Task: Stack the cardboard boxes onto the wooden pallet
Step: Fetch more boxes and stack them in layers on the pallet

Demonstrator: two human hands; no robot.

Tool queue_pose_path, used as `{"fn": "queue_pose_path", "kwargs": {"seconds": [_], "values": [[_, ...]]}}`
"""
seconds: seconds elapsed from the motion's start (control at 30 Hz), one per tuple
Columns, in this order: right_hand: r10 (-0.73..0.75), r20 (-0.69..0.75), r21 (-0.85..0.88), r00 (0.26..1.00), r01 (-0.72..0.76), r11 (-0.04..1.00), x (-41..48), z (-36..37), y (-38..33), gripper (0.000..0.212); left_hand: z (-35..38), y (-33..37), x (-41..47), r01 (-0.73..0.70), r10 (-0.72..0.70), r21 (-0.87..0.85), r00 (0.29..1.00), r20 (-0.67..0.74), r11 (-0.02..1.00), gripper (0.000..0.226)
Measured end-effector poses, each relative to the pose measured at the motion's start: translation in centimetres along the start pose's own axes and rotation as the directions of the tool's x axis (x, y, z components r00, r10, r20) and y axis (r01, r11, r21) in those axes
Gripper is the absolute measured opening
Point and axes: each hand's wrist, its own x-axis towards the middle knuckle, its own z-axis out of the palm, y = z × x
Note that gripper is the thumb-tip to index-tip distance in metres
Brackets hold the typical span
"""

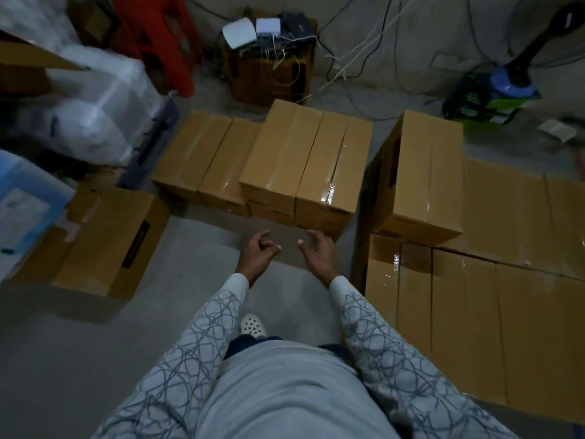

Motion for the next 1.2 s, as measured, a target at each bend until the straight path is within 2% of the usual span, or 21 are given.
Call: {"fn": "queue_pose_path", "kwargs": {"seconds": [0.17, 0.27, 0.5, 0.7, 0.8, 0.9, 1.03, 1.2], "values": [[0.04, -0.002, 0.024, 0.999, -0.04, 0.999, 2.7, 1.4, -1.8, 0.05, -1.2, 3.6, 4.9, 0.002, -0.002, -0.006, 0.993, 0.114, 1.0, 0.051], [0.102, -0.067, 0.079, 0.993, -0.096, 0.992, 5.9, 0.1, -1.3, 0.047, 0.5, 5.8, 8.7, 0.043, -0.04, -0.014, 0.985, 0.17, 0.999, 0.044], [0.282, -0.104, 0.246, 0.954, -0.25, 0.936, 21.2, -4.2, 2.0, 0.045, 7.7, 10.9, 23.5, 0.139, -0.136, 0.006, 0.959, 0.249, 0.99, 0.04], [0.399, -0.157, 0.277, 0.903, -0.348, 0.896, 38.2, -7.1, 8.8, 0.041, 17.1, 11.0, 41.4, 0.199, -0.214, 0.098, 0.96, 0.18, 0.975, 0.041], [0.429, -0.223, 0.187, 0.875, -0.394, 0.9, 46.6, -7.4, 13.0, 0.041, 21.1, 9.2, 49.1, 0.159, -0.194, 0.225, 0.97, 0.143, 0.961, 0.056], [0.426, -0.248, 0.099, 0.87, -0.414, 0.905, 53.5, -7.1, 16.8, 0.051, 23.8, 7.3, 55.1, 0.113, -0.14, 0.386, 0.989, 0.043, 0.915, 0.075], [0.439, -0.213, 0.133, 0.873, -0.419, 0.898, 57.9, -6.4, 19.8, 0.076, 25.4, 6.2, 59.0, 0.094, -0.05, 0.564, 0.994, -0.093, 0.82, 0.078], [0.484, -0.206, 0.194, 0.85, -0.449, 0.872, 58.5, -6.9, 20.8, 0.095, 26.2, 6.7, 60.0, 0.095, -0.055, 0.638, 0.995, -0.083, 0.764, 0.083]]}}
